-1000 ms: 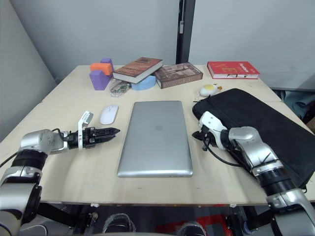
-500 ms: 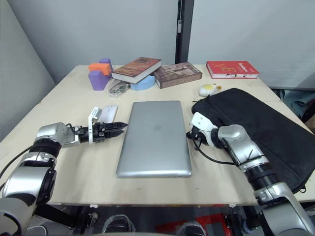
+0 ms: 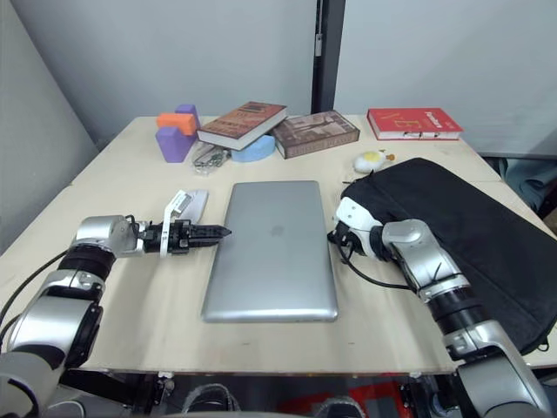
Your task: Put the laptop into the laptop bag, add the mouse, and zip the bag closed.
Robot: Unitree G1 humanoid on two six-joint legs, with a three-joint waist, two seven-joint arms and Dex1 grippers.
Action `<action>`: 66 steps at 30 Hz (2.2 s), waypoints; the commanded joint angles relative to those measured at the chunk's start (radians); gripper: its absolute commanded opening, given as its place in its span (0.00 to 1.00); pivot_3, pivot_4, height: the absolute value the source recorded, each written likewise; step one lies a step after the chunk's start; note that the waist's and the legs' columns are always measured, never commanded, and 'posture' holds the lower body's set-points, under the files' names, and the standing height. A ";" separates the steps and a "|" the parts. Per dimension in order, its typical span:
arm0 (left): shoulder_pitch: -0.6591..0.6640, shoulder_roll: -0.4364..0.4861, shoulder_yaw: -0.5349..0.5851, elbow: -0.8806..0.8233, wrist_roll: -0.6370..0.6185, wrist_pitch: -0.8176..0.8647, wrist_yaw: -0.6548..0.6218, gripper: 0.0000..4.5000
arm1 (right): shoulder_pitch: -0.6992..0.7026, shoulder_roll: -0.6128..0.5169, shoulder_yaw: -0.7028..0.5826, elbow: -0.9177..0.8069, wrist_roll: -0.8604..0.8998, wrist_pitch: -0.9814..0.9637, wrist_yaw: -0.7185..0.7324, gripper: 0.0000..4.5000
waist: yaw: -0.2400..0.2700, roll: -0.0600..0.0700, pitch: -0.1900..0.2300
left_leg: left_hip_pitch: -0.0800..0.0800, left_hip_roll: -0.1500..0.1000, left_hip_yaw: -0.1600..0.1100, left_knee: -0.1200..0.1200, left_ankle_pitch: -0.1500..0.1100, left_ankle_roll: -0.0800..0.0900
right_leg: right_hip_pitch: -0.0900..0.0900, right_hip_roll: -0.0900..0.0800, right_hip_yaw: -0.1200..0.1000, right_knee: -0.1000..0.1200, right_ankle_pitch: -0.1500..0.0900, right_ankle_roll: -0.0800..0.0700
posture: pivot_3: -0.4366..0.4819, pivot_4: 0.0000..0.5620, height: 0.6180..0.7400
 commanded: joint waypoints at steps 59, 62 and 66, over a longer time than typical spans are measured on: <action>-0.165 0.041 0.266 -0.167 -0.506 0.537 0.339 0.08 | 0.586 -0.470 -0.877 -0.571 0.472 0.414 0.192 0.99 | 0.048 -0.010 0.027 | -0.022 0.004 -0.029 0.012 0.007 0.004 | -0.002 0.000 -0.030 0.003 -0.003 -0.005 | 0.48 0.27 1.00; -0.171 0.020 0.283 -0.171 -0.517 0.537 0.362 0.08 | 0.589 -0.447 -0.812 -0.562 0.439 0.392 0.126 0.99 | 0.046 -0.010 0.027 | -0.022 0.003 -0.029 0.013 0.007 0.003 | -0.002 0.000 -0.030 0.006 -0.003 -0.005 | 0.48 0.27 1.00; -0.173 -0.003 0.293 -0.179 -0.556 0.537 0.397 0.08 | 0.547 -0.403 -0.715 -0.523 0.404 0.384 0.028 0.99 | 0.041 -0.010 0.027 | -0.022 0.003 -0.029 0.014 0.007 0.003 | -0.002 0.000 -0.030 0.007 -0.003 -0.005 | 0.48 0.27 1.00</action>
